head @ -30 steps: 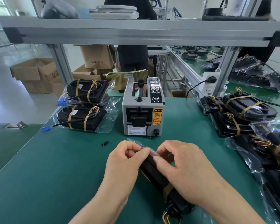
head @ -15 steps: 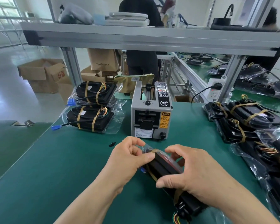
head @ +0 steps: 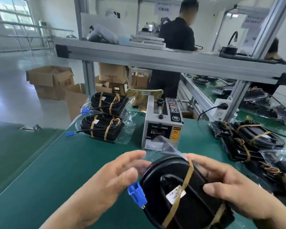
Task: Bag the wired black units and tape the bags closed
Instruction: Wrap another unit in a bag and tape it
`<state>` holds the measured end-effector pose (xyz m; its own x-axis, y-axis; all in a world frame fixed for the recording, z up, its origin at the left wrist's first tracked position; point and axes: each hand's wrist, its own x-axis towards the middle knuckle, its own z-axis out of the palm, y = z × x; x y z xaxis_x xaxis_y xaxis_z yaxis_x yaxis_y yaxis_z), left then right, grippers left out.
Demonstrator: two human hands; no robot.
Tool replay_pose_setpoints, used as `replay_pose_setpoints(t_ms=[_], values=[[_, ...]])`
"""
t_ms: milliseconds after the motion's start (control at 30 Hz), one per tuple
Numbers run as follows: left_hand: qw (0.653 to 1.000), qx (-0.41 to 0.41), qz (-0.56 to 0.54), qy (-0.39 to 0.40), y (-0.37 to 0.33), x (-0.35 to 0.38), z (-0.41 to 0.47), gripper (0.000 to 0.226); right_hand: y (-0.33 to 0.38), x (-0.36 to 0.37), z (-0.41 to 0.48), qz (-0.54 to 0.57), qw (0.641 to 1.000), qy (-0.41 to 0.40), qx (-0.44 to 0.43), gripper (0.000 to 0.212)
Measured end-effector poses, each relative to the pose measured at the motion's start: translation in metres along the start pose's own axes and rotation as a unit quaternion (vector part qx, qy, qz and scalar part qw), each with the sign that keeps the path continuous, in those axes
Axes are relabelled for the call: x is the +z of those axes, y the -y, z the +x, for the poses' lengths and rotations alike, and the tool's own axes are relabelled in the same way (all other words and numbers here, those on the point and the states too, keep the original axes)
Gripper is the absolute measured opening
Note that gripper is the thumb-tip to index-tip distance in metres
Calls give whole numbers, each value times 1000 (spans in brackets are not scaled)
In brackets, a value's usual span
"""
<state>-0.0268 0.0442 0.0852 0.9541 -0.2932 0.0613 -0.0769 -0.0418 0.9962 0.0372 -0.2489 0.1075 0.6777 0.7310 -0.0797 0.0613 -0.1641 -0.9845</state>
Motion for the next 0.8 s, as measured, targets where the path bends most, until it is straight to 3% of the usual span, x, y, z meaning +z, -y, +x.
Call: replay_pose_setpoints(t_ms=[67, 133, 233, 367, 433, 500, 567, 700, 800], values=[[996, 23, -9, 80, -9, -5, -9, 88, 2, 9, 6, -19, 999, 22, -13, 60], [996, 33, 17, 80, -15, -10, -16, 62, 6, 17, 16, -54, 998, 21, -16, 59], [998, 2, 42, -46, -7, -26, -21, 34, 21, 32, 47, -151, 988, -9, -25, 55], [977, -75, -65, -187, 3, -62, -19, 25, 58, 58, 111, -292, 956, -24, -29, 51], [961, -80, -121, -234, 3, -88, -11, 28, 70, 63, 146, -313, 945, -79, -47, 39], [956, -59, -134, -254, -3, -115, 1, 34, 73, 58, 179, -299, 936, -176, -62, 35], [942, -55, -155, -292, -6, -147, 20, 37, 68, 53, 208, -245, 937, -249, -31, 46], [910, -80, -176, -367, -5, -205, 73, 35, 45, 61, 261, -97, 959, -256, 69, 67], [905, -108, -175, -371, 3, -229, 107, 35, 38, 64, 299, 5, 964, -259, 53, 68]])
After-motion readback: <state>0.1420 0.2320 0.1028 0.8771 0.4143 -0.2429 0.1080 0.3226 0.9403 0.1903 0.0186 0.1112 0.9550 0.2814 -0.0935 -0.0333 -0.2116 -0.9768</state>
